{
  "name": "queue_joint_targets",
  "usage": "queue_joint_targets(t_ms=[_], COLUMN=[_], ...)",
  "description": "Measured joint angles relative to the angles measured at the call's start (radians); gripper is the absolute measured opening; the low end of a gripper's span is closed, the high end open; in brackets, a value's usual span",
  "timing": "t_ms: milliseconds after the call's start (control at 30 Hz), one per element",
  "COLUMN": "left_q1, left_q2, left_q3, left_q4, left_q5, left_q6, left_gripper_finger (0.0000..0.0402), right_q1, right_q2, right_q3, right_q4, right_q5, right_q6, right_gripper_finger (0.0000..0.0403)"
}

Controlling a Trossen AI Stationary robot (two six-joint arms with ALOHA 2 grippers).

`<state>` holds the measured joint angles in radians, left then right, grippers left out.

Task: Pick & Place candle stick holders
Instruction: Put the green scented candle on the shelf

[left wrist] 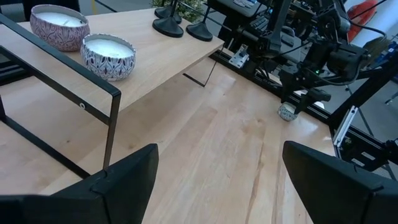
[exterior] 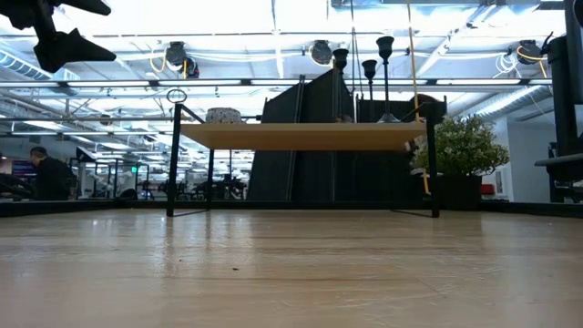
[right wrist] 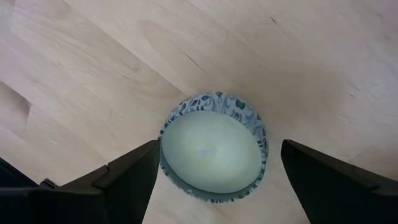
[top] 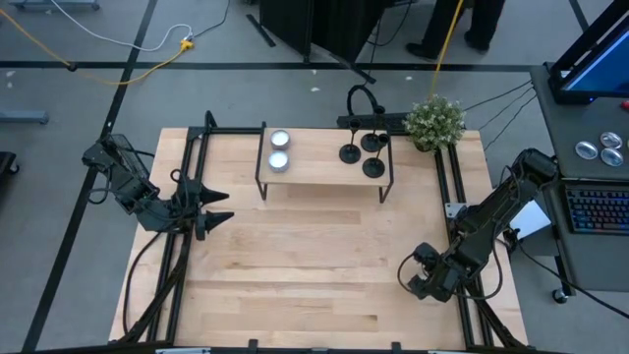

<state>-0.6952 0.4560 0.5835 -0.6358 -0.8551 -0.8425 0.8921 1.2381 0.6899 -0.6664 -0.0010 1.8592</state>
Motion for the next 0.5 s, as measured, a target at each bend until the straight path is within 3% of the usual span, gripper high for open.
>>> queue_joint_targets(t_ms=[500], left_q1=[0.000], left_q2=[0.000], left_q3=[0.000], left_q4=[-0.004], left_q5=[-0.002], left_q6=[0.010], left_gripper_finger=[0.0351], right_q1=[0.017], right_q2=[0.004], right_q3=[0.000], right_q4=[0.012], right_q5=[0.034], right_q6=[-0.074], right_gripper_finger=[0.0326])
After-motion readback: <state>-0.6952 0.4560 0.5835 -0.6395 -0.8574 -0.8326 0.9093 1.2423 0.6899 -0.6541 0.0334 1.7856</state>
